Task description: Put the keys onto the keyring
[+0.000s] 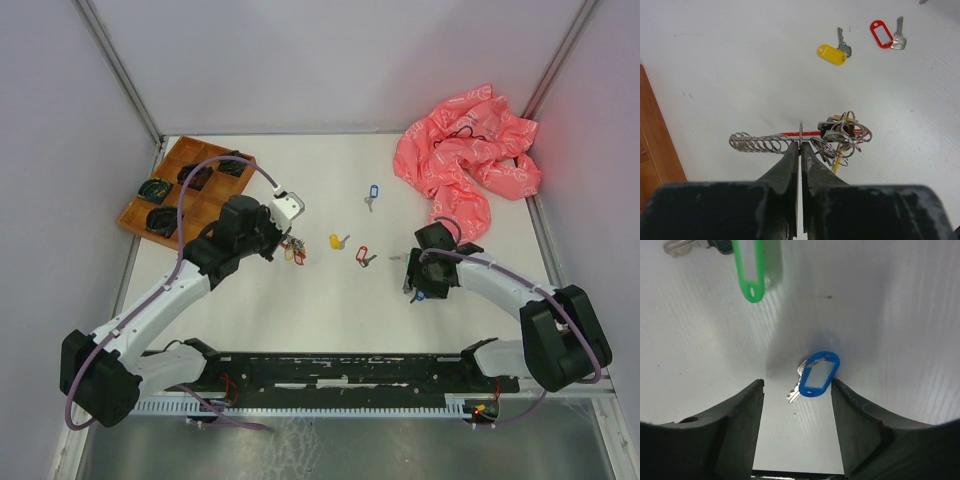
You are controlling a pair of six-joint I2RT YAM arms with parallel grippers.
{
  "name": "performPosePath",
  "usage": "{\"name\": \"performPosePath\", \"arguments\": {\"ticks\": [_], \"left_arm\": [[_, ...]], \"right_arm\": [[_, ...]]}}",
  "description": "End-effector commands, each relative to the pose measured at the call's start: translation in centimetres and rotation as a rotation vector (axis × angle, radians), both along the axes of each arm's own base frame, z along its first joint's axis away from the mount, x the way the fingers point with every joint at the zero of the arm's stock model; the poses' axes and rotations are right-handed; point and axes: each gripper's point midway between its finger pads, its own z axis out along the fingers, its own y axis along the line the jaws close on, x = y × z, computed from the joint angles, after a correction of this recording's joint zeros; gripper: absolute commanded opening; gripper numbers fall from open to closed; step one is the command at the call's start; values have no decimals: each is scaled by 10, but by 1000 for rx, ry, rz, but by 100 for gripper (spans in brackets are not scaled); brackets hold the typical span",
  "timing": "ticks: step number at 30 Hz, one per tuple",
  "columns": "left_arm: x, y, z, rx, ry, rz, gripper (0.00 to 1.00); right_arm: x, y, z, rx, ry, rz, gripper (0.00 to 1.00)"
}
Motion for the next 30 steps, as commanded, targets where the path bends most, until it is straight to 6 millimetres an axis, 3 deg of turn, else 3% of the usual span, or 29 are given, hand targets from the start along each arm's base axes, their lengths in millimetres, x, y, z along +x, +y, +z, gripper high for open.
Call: {"name": "performPosePath", "arguments": {"ticks": [1,11,14,21,26,30], "left_arm": [[13,-5,24,-63,-58,28,3],[14,-5,23,-59,-56,32,3],[14,-4,23,-56,-58,36,3],[14,-3,23,-53,-61,37,3],[13,-4,24,-55,-62,31,3],[13,-4,25,-57,-64,31,3]], "right_arm": [[15,27,1,102,-42,30,64],[50,84,8,185,-107,120,61],[53,100,15,186,-106,196,62],[48,75,36,25,-108,367,64],[30,66,19,7,-29,401,66],[21,73,7,44,8,419,68]]}}
